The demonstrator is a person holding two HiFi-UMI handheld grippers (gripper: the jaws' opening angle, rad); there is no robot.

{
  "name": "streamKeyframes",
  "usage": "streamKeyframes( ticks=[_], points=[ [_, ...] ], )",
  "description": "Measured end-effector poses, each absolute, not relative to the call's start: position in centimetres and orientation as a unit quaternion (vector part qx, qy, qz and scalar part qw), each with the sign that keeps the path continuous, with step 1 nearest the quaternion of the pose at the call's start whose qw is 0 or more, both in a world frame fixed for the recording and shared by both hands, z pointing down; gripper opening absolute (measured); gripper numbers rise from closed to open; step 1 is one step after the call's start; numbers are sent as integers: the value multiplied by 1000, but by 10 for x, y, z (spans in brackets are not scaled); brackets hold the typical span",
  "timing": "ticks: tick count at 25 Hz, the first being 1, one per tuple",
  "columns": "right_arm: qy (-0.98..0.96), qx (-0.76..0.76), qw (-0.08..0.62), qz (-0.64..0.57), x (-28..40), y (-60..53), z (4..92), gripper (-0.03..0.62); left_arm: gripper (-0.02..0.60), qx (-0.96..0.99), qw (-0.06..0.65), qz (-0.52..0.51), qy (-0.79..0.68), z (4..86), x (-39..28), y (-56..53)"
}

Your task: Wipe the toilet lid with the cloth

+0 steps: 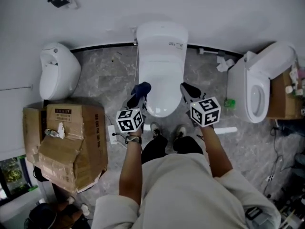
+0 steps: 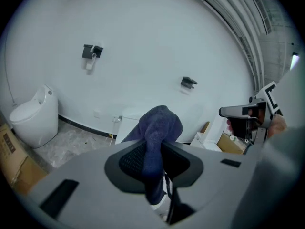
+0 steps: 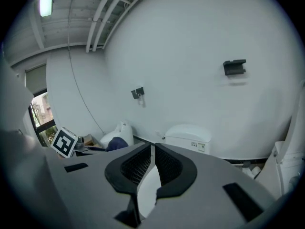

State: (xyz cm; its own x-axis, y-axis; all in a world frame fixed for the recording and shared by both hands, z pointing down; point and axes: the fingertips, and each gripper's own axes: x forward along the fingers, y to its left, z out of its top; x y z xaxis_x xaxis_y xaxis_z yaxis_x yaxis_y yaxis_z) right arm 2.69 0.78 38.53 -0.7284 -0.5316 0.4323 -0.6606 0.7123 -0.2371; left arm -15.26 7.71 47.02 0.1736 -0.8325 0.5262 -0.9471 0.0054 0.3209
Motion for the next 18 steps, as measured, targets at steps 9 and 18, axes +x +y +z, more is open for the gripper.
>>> streamKeyframes(
  ticks=[9,18],
  points=[
    [-927,334,148,82,42,-9,285,41,83,755,212,78,-616,352,-121,40],
    [-933,344,98,28,58,-25,196,41,83,783,108,89,-607,259,-93,20]
  ],
)
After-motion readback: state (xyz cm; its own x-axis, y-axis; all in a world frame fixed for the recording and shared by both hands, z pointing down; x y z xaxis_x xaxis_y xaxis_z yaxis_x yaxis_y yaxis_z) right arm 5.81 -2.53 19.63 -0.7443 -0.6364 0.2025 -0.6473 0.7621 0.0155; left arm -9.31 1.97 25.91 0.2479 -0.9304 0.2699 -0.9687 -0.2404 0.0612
